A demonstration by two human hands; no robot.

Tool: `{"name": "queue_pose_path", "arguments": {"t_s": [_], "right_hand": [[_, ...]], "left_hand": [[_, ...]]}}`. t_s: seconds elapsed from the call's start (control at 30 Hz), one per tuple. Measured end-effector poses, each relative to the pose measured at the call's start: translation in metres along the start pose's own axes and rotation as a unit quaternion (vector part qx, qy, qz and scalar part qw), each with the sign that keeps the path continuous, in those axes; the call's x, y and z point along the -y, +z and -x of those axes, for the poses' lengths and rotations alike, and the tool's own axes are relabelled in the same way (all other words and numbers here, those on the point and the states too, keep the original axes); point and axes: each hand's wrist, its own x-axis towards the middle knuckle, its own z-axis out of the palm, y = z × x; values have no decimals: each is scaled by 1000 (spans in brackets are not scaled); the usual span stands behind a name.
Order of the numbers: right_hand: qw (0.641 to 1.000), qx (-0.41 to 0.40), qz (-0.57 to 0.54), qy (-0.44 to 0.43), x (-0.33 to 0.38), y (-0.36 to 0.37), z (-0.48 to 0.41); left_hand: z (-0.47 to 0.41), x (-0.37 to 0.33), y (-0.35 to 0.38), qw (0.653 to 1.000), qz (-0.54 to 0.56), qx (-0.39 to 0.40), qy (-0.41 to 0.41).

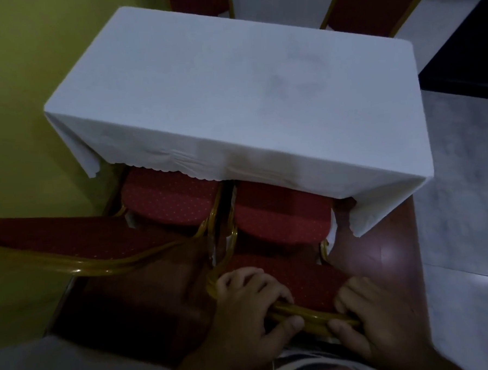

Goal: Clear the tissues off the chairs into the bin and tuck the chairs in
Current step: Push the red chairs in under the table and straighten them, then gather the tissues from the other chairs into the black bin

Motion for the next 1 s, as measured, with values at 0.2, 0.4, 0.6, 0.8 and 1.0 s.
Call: {"name": "queue_pose_path", "arguments": {"t_s": [0.2, 0.4, 0.6, 0.8, 1.0], "right_hand": [[1000, 7, 5, 19, 13, -1, -17], [999, -2, 0, 32, 15, -3, -18], [999, 10, -16, 45, 13, -6, -14], [996, 37, -39, 77, 12, -10, -4], [982, 41, -94, 158, -18, -30, 28]], "left_hand": [[-11, 11, -15, 1000, -3, 2, 2], [-15, 10, -19, 1000, -9, 14, 4], [-12, 2, -19, 999, 27, -13, -19], [-10, -6, -19, 999, 33, 20, -39], [-39, -41, -13, 997, 11, 51, -57]]}}
